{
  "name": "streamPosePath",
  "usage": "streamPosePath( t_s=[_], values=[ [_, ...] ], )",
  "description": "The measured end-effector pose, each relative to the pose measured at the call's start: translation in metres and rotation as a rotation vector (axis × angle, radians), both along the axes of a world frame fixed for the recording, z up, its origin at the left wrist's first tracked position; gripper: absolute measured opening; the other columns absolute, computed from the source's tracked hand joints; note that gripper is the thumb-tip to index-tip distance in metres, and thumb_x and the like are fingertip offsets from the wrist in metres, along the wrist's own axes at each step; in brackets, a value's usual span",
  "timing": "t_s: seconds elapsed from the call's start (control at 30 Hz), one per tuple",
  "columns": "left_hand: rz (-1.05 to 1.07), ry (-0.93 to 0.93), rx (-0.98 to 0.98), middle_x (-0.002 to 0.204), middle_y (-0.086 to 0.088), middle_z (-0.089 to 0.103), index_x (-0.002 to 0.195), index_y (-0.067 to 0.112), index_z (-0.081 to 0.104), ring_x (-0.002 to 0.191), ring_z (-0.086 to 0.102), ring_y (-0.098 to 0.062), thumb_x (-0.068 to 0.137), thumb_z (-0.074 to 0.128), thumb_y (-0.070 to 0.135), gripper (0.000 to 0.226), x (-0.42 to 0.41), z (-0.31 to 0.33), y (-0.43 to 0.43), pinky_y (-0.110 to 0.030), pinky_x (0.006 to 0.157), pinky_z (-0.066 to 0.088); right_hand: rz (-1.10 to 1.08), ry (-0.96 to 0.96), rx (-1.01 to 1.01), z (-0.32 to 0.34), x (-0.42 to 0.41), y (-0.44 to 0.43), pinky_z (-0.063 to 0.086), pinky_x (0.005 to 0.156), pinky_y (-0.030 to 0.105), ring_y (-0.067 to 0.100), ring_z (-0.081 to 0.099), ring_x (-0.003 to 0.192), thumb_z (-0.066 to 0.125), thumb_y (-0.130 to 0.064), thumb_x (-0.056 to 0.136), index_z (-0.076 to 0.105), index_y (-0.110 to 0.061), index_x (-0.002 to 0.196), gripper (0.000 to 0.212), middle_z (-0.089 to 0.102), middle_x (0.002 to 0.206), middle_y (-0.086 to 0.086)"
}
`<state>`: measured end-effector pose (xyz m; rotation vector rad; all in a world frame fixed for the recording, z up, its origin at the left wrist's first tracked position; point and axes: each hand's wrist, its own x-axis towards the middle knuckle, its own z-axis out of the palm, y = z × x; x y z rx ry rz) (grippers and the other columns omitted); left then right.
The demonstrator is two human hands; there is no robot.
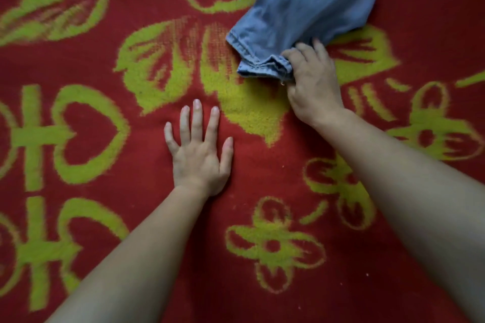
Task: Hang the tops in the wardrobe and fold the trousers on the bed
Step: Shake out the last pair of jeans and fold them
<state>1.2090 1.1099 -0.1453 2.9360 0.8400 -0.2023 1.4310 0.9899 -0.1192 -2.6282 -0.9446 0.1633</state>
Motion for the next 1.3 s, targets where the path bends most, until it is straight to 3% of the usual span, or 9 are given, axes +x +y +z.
streamPosePath(
  t_s=[0.17,0.3,0.5,0.73,0.9,1.0,1.07,1.2,1.3],
  values=[
    [0.026,-0.101,-0.080,0.162,-0.002,0.022,0.152,0.028,0.032,0.151,0.013,-0.022,0.097,0.022,0.052,0.060,-0.001,0.005,0.002,-0.054,0.118,0.004,0.074,0.114,0.073,0.012,-0.051,-0.047,0.026,0.119,0.043,0.044,0.048,0.130,0.056,-0.006,0.079,0.059,0.002,0.122,0.044,0.060,0.125,0.023],
    [0.152,-0.230,-0.285,0.154,0.002,0.041,0.141,0.028,0.052,0.145,0.028,-0.015,0.098,0.017,0.049,0.059,0.006,0.025,0.011,-0.046,0.117,0.012,0.223,0.064,0.114,0.004,-0.127,-0.094,0.044,0.106,0.057,0.050,0.058,0.118,0.064,-0.003,0.073,0.063,0.008,0.115,0.044,0.064,0.117,0.028],
    [0.255,-0.212,-0.484,0.112,-0.010,0.067,0.106,0.014,0.065,0.114,0.056,-0.031,0.100,0.030,0.055,0.055,-0.002,0.064,0.006,-0.046,0.095,0.040,0.338,0.120,0.000,0.024,-0.245,-0.141,0.045,0.106,0.051,0.046,0.058,0.120,0.047,-0.021,0.076,0.067,0.003,0.114,0.049,0.065,0.120,0.024],
    [0.321,-0.210,-0.613,0.137,-0.009,0.051,0.143,0.012,0.042,0.129,0.044,-0.027,0.086,0.059,0.059,0.076,-0.021,0.064,-0.048,-0.033,0.109,0.031,0.680,0.180,-0.100,0.036,-0.367,-0.198,0.035,0.114,0.041,0.040,0.058,0.121,0.049,-0.018,0.086,0.067,-0.009,0.111,0.032,0.065,0.119,0.016],
    [0.165,-0.229,-0.676,0.120,-0.003,0.064,0.144,0.023,0.043,0.111,0.058,-0.020,0.087,0.057,0.016,0.059,-0.052,0.069,-0.063,-0.028,0.098,0.044,0.722,0.465,-0.224,0.046,-0.375,-0.205,0.039,0.112,0.044,0.038,0.048,0.134,0.052,-0.040,0.069,0.062,-0.011,0.126,0.065,0.059,0.133,0.018],
    [0.146,-0.175,-0.702,0.089,0.000,0.063,0.132,0.027,0.056,0.082,0.058,-0.013,0.085,0.052,0.011,0.050,-0.062,0.081,-0.061,-0.020,0.074,0.042,0.542,0.507,-0.120,0.063,-0.352,-0.189,0.054,0.084,0.043,0.035,0.065,0.100,0.039,-0.038,0.075,0.069,-0.012,0.107,0.051,0.070,0.105,0.015],
    [0.112,-0.091,-0.718,0.084,0.000,0.063,0.125,0.027,0.063,0.078,0.059,-0.015,0.085,0.054,0.011,0.044,-0.075,0.084,-0.051,-0.022,0.072,0.044,0.259,0.458,-0.145,0.072,-0.330,-0.174,0.053,0.075,0.043,0.035,0.064,0.094,0.032,-0.041,0.081,0.064,-0.016,0.102,0.046,0.067,0.102,0.013],
    [0.042,0.096,-0.695,0.077,-0.002,0.062,0.108,0.022,0.071,0.071,0.059,-0.016,0.087,0.059,0.008,0.028,-0.128,0.086,-0.032,-0.020,0.066,0.041,-0.422,0.409,-0.076,0.066,-0.271,-0.138,0.040,0.090,0.040,0.034,0.057,0.113,0.042,-0.033,0.099,0.057,-0.014,0.116,0.030,0.060,0.120,0.015],
    [-0.024,0.262,-0.835,0.069,-0.004,0.059,0.096,0.020,0.072,0.048,0.048,0.003,0.080,0.060,-0.003,0.030,-0.182,0.086,-0.022,-0.019,0.055,0.041,-0.748,0.584,0.050,0.060,-0.238,-0.107,0.034,0.102,0.030,0.027,0.050,0.129,0.044,-0.053,0.099,0.053,-0.013,0.133,0.054,0.057,0.136,0.011]
  ],
)
